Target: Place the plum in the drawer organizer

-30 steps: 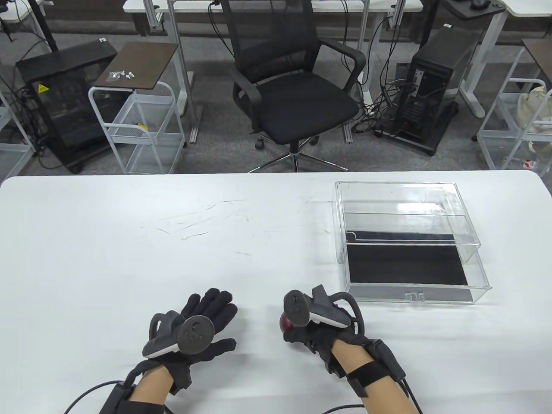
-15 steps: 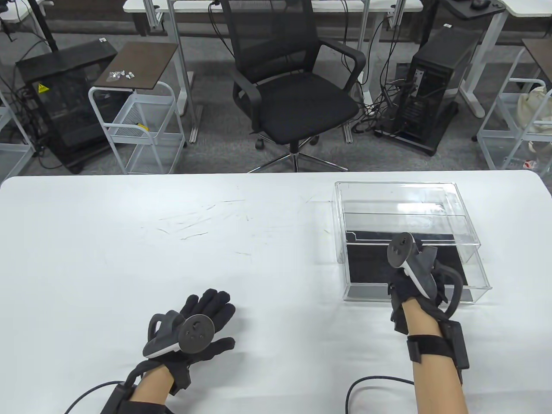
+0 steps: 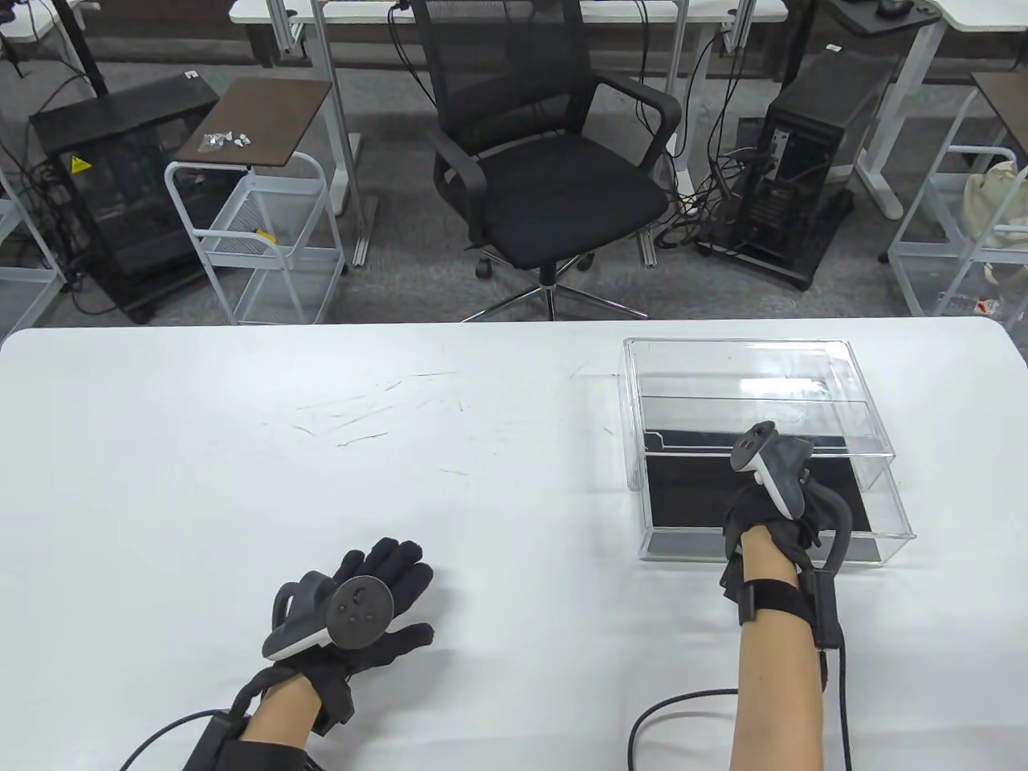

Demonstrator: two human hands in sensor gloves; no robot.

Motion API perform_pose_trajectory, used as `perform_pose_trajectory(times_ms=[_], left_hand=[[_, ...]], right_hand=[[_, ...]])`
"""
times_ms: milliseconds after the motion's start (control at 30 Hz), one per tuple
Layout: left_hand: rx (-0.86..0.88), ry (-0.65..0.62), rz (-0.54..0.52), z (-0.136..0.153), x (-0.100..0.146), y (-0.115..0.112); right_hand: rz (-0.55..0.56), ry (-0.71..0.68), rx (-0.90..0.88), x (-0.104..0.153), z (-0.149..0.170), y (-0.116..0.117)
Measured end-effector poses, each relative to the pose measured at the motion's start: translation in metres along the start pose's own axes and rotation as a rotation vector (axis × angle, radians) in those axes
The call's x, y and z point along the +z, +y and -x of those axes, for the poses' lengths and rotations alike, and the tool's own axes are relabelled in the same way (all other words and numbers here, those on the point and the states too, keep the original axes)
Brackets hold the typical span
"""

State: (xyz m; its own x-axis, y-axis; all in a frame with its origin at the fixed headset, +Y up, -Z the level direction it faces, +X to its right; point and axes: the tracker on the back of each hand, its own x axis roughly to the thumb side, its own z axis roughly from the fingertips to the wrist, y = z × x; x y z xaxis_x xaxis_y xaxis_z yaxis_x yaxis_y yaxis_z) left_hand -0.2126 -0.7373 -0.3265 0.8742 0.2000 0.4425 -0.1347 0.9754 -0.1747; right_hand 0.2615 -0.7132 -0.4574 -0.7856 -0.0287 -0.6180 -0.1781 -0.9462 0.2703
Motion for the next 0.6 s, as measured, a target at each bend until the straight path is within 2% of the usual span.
perform_pose_trajectory(times_ms=[233, 400, 500, 600], left_hand=[[-0.004, 0.004, -0.001, 0.000, 0.000, -0.001], [-0.005, 0.008, -0.009, 0.001, 0.001, -0.001], [-0.008, 0.006, -0.016, 0.001, 0.001, -0.001], [-0.016, 0.004, -0.019, 0.001, 0.001, -0.001]], right_hand=[[0.017, -0.026, -0.016, 0.002, 0.002, -0.002], [0.049, -0.080, -0.082, 0.018, 0.014, -0.019], [0.168, -0.112, -0.133, 0.039, 0.032, -0.041], [0.360, -0.090, -0.116, 0.062, 0.055, -0.052]])
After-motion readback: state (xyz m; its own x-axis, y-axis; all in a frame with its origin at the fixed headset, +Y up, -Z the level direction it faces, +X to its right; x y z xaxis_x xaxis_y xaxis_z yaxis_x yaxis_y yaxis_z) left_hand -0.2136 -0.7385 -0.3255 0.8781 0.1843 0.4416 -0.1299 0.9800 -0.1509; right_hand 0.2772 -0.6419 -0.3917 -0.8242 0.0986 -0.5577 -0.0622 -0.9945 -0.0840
